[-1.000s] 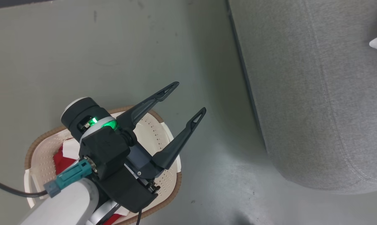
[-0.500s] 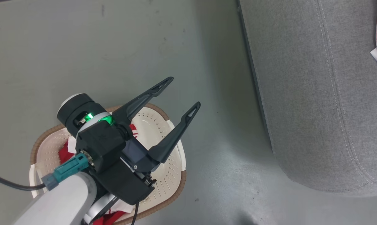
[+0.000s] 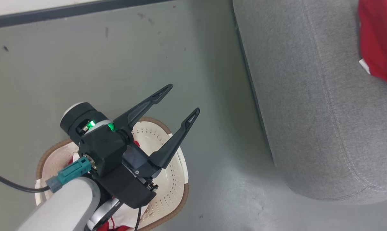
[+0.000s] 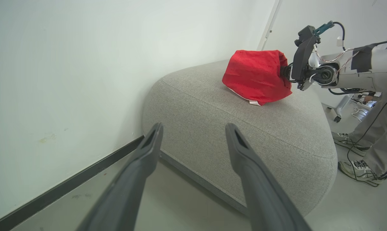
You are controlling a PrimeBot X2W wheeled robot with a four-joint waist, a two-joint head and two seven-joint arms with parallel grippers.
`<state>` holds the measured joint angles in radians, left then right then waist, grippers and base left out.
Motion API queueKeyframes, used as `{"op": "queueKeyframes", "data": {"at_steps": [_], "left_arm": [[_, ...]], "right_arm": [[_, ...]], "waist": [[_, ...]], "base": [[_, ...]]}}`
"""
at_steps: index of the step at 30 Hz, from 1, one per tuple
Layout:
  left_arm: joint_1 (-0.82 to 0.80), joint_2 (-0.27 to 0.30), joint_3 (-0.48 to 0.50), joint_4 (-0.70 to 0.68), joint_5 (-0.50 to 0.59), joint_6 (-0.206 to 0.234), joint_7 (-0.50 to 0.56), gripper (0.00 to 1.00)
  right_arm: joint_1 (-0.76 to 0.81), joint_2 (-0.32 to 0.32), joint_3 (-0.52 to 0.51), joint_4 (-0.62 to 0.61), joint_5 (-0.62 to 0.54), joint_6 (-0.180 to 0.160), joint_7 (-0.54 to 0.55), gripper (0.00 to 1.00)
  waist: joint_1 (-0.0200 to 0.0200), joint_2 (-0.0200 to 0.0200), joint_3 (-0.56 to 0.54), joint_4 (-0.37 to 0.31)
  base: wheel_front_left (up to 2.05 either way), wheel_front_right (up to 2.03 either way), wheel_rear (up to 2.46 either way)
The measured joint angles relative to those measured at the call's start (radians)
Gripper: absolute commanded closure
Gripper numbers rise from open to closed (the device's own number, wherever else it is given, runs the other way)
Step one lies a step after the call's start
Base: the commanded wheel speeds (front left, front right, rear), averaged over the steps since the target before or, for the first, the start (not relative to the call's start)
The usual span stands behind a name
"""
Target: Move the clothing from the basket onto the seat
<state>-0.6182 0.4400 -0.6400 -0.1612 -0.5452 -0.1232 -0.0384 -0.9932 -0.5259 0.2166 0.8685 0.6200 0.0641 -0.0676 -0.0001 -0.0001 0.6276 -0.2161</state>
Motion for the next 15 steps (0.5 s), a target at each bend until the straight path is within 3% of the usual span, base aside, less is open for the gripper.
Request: {"op": "queueKeyframes", "data": {"at_steps": [15], "left_arm": [[0.079,-0.003,0.002,0.066,-0.017,0.0,-0.058,0.0]], "right_arm": [[0.04,0.007,0.083,0.022,-0.005,0.042,0.146,0.0]], "waist": [[-0.0001,0.0,-0.123,-0.018]], "base": [[0.0,0.0,0.0]]}}
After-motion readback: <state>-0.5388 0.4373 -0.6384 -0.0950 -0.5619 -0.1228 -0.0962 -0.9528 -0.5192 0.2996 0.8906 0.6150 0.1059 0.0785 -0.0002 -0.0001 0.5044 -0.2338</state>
